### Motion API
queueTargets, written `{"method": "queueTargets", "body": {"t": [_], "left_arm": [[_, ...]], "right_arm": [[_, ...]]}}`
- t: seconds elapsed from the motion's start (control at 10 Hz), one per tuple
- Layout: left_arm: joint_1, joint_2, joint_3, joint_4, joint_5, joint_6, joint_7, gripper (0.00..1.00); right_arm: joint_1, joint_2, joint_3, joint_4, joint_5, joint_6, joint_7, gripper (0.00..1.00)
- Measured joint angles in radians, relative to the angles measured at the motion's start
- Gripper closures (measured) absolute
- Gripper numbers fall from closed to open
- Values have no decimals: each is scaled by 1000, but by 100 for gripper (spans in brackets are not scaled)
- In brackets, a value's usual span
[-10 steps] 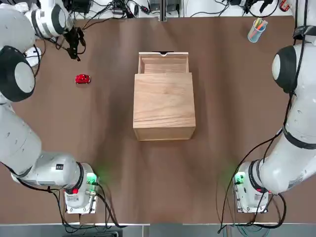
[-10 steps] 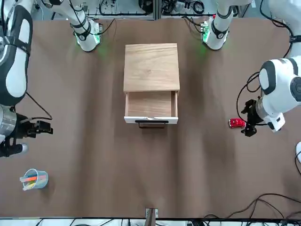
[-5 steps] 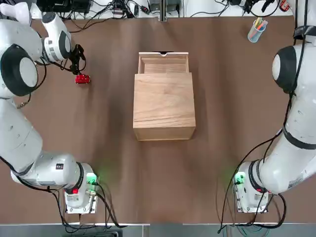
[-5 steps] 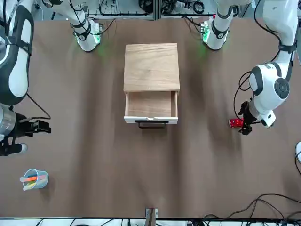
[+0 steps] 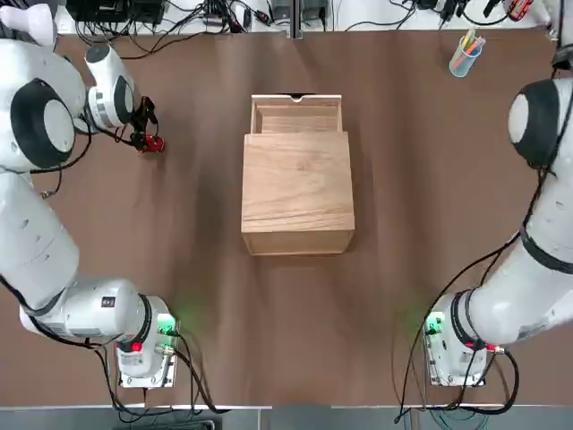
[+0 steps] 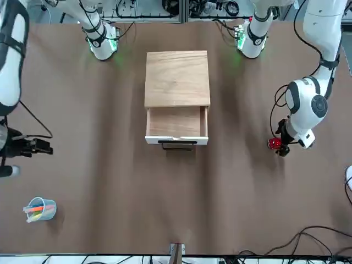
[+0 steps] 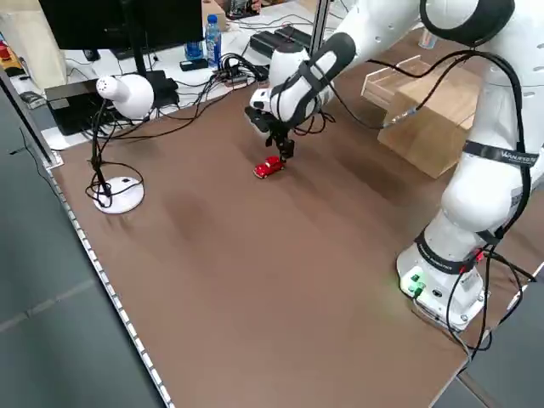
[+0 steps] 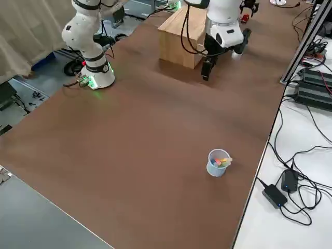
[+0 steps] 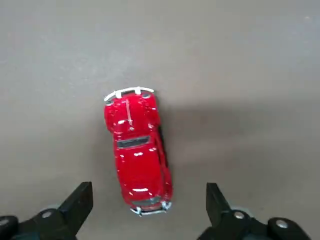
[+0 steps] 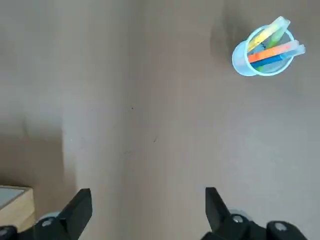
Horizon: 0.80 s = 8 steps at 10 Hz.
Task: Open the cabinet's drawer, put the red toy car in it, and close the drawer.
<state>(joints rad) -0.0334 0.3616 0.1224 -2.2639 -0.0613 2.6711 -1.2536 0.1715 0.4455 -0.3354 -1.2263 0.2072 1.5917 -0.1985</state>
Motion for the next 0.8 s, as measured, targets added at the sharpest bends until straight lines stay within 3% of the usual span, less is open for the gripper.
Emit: {"method": "queueTargets", "body": {"t": [0.1,0.2,0.6,0.8], "left_arm": [[0,1,2,-15,12,15,0,0],[0,4,7,-23,26,28,0,0],[0,32,25,-29,48,86,1,1],[-1,43,25,-29,49,104,1,11]], "right_arm": [[-46,-19,85,-1,-43,-5,44,0],[-60,-29,123,-4,-57,-8,74,0],[-95,-131,185,-134,-79,-10,89,0],[-114,-178,244,-179,-135,-10,118,0]]}}
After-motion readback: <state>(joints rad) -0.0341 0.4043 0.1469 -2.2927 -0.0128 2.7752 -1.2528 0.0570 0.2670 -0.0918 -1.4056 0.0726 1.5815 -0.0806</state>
